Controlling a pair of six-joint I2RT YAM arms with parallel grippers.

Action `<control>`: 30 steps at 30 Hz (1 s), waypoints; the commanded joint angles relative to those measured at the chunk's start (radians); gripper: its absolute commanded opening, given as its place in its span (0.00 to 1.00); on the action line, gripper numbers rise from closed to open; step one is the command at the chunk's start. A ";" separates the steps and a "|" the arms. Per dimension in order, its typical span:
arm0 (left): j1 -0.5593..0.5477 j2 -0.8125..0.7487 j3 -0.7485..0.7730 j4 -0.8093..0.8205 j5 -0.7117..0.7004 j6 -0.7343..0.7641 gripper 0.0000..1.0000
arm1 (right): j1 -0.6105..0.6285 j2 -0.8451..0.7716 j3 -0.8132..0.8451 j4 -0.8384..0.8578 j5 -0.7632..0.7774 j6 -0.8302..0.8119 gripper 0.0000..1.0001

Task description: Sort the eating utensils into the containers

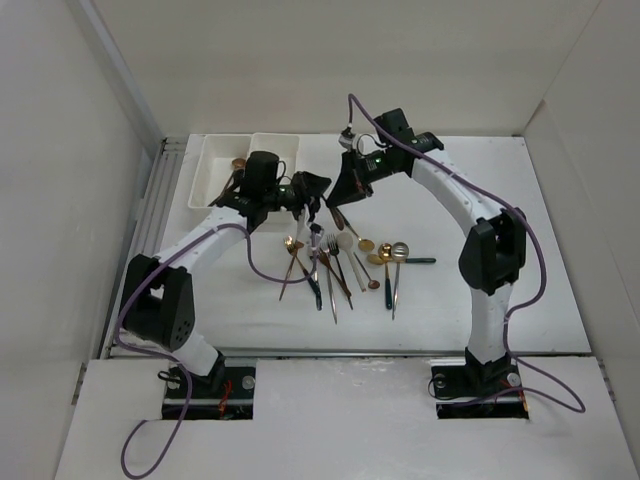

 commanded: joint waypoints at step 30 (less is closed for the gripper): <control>0.455 0.569 0.793 -0.549 -0.579 -1.933 0.00 | -0.186 -0.413 -0.439 0.077 1.026 0.206 0.97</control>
